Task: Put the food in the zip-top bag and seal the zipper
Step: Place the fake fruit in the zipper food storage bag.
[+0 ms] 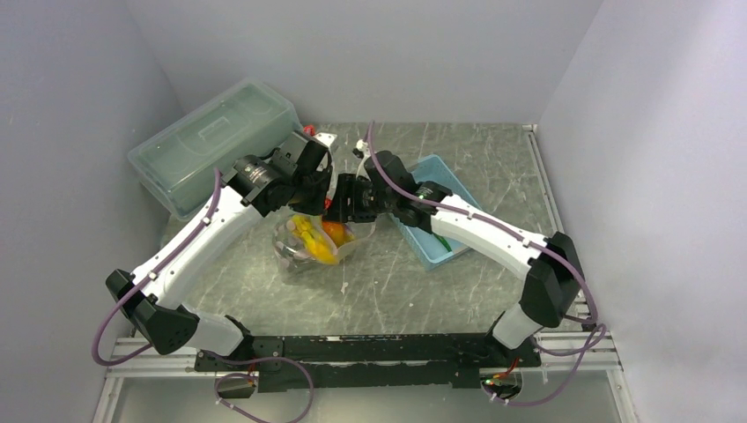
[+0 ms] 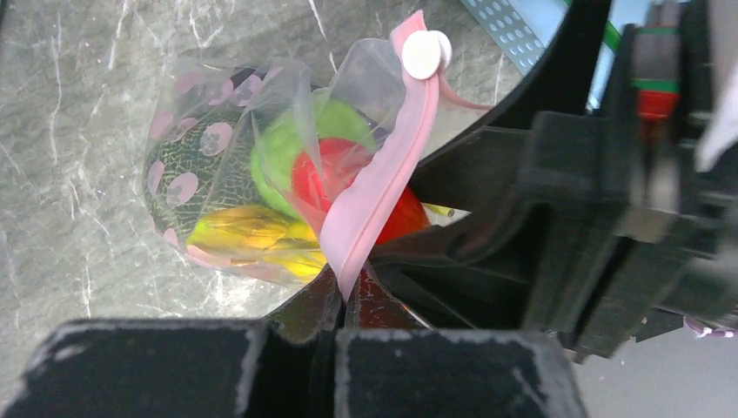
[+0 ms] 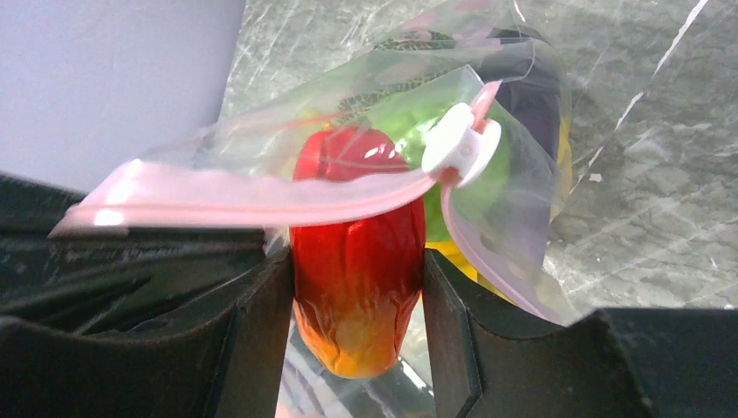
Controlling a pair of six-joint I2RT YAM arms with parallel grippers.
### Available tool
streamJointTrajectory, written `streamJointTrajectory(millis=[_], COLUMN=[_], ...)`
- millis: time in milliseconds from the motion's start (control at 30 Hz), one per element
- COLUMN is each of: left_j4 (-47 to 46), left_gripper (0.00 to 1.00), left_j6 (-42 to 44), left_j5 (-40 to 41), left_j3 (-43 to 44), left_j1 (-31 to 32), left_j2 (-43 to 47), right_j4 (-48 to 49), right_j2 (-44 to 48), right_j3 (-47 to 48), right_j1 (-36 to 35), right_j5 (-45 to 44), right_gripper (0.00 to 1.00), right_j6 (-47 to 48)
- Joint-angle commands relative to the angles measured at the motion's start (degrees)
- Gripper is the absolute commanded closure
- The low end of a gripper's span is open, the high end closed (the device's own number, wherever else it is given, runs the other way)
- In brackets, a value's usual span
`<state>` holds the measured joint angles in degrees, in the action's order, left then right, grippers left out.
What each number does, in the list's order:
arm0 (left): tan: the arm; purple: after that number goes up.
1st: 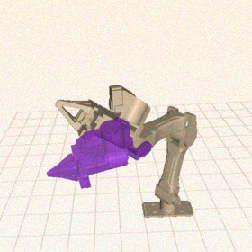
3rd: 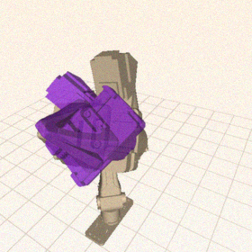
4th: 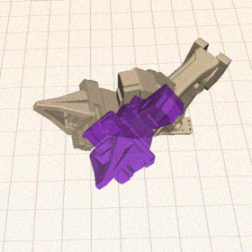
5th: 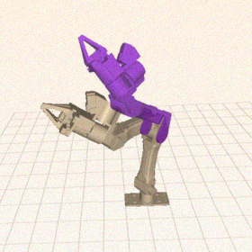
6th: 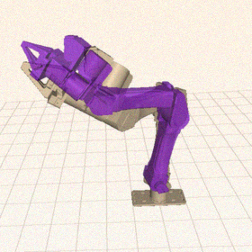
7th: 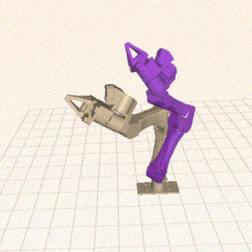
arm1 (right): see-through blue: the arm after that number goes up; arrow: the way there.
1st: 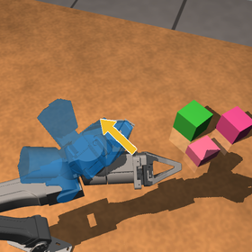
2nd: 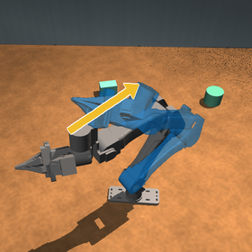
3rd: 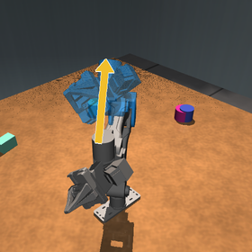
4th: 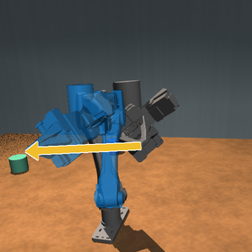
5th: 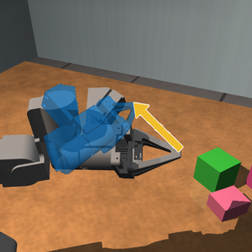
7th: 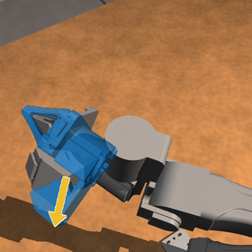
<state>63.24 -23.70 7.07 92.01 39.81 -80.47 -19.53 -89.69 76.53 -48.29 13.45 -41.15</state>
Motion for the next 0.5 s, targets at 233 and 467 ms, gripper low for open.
streamJointTrajectory(millis=[233,467], left_j4=[-3.75,-3.23], left_gripper=[1.0,1.0], left_j6=[-1.17,-0.99], left_j5=[-3.22,-1.19], left_j3=[2.74,2.4], left_j1=[0.05,0.0], left_j2=[0.55,1.31], right_j4=[-0.16,-1.95], right_j2=[-6.15,-5.25], right_j3=[5.46,6.35], right_j1=[-3.27,-3.3], right_j5=[-4.42,-6.76], right_gripper=[0.96,0.71], right_j6=[-3.15,-1.93])
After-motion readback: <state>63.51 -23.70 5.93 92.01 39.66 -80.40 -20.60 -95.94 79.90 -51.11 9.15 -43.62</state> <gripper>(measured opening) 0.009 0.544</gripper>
